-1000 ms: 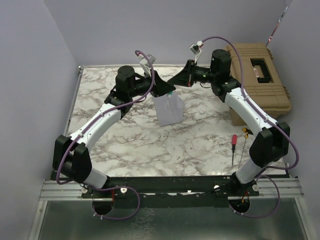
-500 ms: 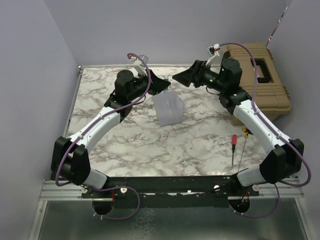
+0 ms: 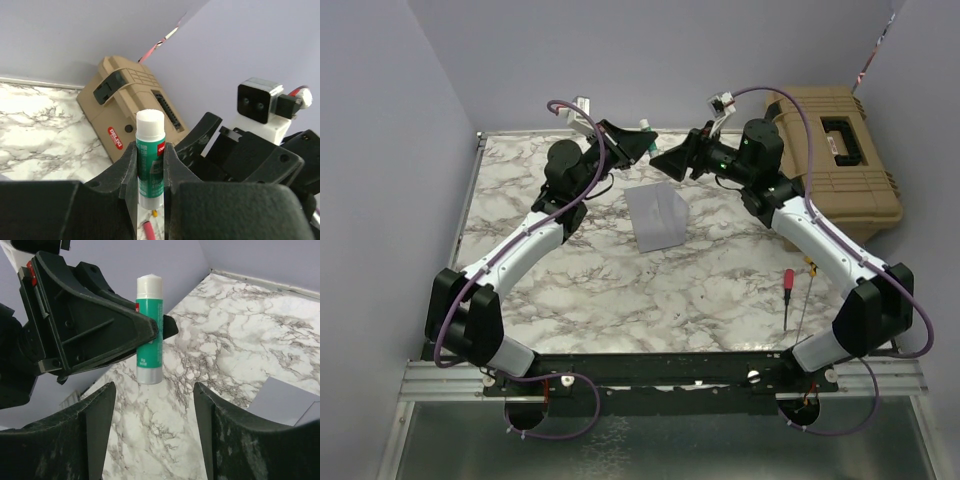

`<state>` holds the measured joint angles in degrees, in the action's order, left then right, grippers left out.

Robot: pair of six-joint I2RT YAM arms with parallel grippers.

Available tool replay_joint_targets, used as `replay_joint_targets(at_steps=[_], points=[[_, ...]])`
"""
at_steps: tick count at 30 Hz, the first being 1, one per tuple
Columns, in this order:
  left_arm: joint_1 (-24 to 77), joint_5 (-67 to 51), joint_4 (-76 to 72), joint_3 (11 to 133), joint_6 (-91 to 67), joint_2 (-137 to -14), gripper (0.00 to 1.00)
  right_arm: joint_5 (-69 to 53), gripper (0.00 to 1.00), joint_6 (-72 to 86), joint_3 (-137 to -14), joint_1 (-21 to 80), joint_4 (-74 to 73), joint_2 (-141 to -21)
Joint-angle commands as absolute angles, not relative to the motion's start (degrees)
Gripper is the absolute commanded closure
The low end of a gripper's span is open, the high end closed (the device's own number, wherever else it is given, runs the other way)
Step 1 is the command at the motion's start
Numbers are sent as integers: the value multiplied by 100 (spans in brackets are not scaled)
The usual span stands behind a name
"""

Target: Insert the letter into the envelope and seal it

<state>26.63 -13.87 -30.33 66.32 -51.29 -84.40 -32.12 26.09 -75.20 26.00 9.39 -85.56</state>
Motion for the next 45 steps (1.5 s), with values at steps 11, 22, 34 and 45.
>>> replay_joint_targets(at_steps=[11,22,34,45], points=[[2659,-1110,-4083,6431,-6097,-8432,100,-3758,77,3888,-8006,2610,1711,-9131],[2654,-1415,-4871,6084,-5568,-8046,100,-4404,100,7291,-7453,1958,4242,-9185],[2654,-1079,-5203,5934,-5596,-7821,100,-3640,81,11469,-6866,1938,6997,-9758],[2654,-802,-4618,5925,-5828,-7794,100,-3705,28,3992,-7366,2297,2965,-8499]])
